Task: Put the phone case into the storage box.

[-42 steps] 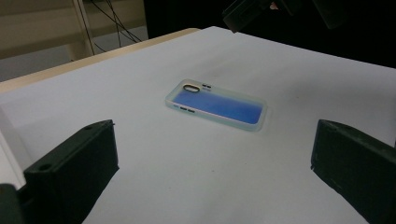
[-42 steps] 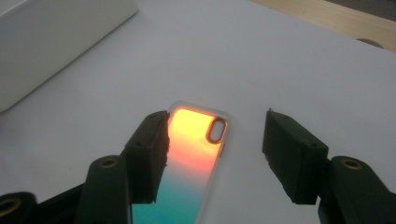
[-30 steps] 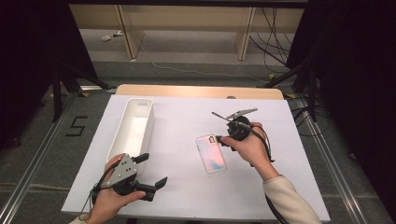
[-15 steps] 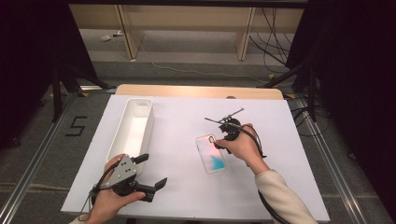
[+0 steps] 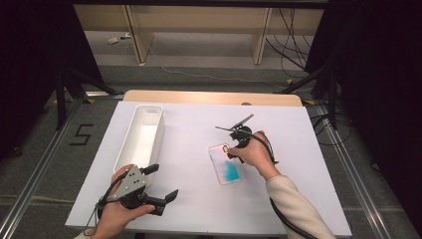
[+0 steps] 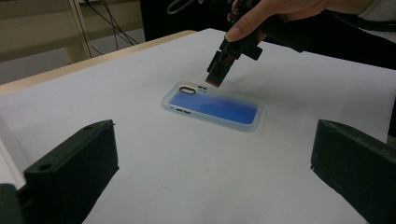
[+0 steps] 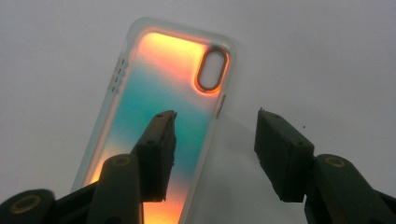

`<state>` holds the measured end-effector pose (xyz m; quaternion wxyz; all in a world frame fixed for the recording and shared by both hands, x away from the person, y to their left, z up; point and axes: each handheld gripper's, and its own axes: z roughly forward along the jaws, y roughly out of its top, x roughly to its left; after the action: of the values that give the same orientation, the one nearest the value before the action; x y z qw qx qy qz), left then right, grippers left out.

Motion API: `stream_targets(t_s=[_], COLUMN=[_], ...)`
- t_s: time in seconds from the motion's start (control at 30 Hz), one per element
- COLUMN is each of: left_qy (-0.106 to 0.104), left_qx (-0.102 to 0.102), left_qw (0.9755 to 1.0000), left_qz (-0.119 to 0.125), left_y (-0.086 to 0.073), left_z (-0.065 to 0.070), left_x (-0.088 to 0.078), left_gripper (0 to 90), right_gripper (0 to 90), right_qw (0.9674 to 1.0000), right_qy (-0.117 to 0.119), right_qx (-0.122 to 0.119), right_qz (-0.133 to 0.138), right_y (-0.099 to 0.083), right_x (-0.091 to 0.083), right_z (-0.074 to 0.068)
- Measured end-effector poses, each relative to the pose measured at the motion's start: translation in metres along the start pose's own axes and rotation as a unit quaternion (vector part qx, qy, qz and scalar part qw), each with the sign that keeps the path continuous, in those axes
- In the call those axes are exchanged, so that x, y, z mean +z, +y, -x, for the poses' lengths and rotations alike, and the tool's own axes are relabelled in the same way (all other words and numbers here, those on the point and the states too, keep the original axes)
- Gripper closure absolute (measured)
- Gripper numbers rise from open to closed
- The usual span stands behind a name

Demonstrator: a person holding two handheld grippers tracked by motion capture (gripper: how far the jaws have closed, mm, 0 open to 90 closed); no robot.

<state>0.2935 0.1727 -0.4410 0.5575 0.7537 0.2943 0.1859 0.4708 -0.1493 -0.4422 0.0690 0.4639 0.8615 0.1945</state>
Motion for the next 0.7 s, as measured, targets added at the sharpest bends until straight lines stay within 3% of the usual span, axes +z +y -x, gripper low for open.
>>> stream_targets(t_s=[0.17,0.23,0.3,0.33,0.43,0.53,0.6,0.63,0.7], left_qy=[0.0,0.0,0.0,0.0,-0.001,0.0,0.0,0.0,-0.001], left_qx=[0.001,0.001,0.001,0.001,-0.002,0.0,0.0,0.0,0.0], left_qw=[1.0,1.0,1.0,1.0,1.0,1.0,1.0,1.0,1.0], left_qz=[0.0,0.0,-0.001,0.0,0.0,0.001,0.001,0.001,0.001], left_y=[0.0,0.0,0.0,0.0,0.0,0.0,0.0,0.0,0.0], left_z=[0.0,0.0,0.0,0.0,0.0,0.0,0.0,0.0,0.0], left_x=[0.0,0.0,0.0,0.0,0.0,0.0,-0.001,-0.001,-0.001], left_gripper=[0.2,0.2,0.1,0.2,0.2,0.2,0.2,0.1,0.2], right_gripper=[51.2,53.4,55.2,56.1,58.9,60.6,61.6,61.9,63.1], right_qw=[0.9999,1.0,0.9997,0.9998,0.9989,0.9992,0.9989,0.9983,0.9991], right_qy=[-0.005,-0.006,-0.007,-0.006,-0.006,-0.004,-0.003,-0.003,-0.005], right_qx=[0.011,0.001,0.011,0.003,0.024,0.017,0.011,0.022,0.016], right_qz=[-0.011,-0.007,-0.022,-0.017,-0.04,-0.035,-0.046,-0.053,-0.039], right_y=[0.001,0.001,0.002,0.003,0.005,0.006,0.007,0.008,0.007], right_x=[0.002,0.004,0.005,0.006,0.007,0.011,0.011,0.011,0.015], right_z=[-0.002,-0.001,-0.003,-0.002,-0.007,-0.007,-0.005,-0.008,-0.007])
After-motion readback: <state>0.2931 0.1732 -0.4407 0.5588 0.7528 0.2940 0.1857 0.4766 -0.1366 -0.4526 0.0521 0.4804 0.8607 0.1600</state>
